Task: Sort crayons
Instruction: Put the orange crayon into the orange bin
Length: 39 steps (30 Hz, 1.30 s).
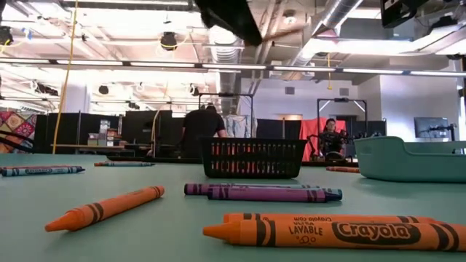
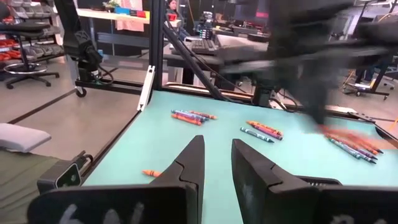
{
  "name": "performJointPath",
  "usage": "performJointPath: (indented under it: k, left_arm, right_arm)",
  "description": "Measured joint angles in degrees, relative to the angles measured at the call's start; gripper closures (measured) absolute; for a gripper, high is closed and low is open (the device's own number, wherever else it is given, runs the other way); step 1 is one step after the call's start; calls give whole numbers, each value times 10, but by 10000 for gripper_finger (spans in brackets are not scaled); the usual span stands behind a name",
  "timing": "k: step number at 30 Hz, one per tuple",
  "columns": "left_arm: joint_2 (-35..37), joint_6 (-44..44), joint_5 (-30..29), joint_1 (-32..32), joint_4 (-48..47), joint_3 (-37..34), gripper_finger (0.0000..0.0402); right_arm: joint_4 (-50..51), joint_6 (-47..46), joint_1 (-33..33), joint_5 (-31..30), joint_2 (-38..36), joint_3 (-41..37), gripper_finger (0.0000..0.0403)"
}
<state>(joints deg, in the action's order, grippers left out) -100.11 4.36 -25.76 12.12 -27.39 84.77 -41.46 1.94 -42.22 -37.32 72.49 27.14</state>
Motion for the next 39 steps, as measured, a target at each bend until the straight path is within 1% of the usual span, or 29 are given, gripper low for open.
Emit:
performJointPath:
  k: [1,3,5,7,9,11,14,17,19,21,24,26,29,32,35,39]
  left_arm:
    - [2,28,-4,-30,-1,0,389]
    - [2,90,11,-93,-6,0,389]
    - [-2,162,56,-160,-11,-1,389]
    - [-14,227,116,-224,-10,0,389]
    - [-37,261,156,-277,-10,0,390]
    - [-62,288,175,-319,-4,-1,390]
    - [-97,327,214,-362,23,-1,390]
    - [-138,365,258,-382,40,-1,390]
    - [-158,376,285,-387,49,-1,386]
    - [-169,372,290,-387,70,-1,375]
    - [-173,369,278,-385,76,-1,350]
    - [-173,369,260,-382,82,-1,332]
    - [-170,361,257,-381,78,-1,306]
    - [-165,354,287,-381,79,-1,284]
    - [-154,322,327,-383,79,-1,270]
    - [-104,297,327,-383,61,-1,265]
  right_arm:
    - [0,0,0,0,0,0,322]
    - [0,0,0,0,0,0,322]
    - [-1,0,0,0,0,0,322]
    - [-1,0,0,0,0,0,322]
    - [-1,0,0,0,0,0,322]
    - [-1,0,0,0,0,0,322]
    - [-1,0,0,0,0,0,322]
    - [2,0,-1,0,0,0,322]
    - [7,0,-2,0,0,0,322]
    - [12,-1,-2,0,0,0,322]
    - [14,-1,-1,0,0,0,322]
    - [14,-2,-1,0,0,0,322]
    - [16,-4,-1,0,0,0,322]
    - [16,-4,-1,0,0,0,322]
    - [16,-4,-1,0,0,0,322]
    - [20,-4,-1,0,0,0,322]
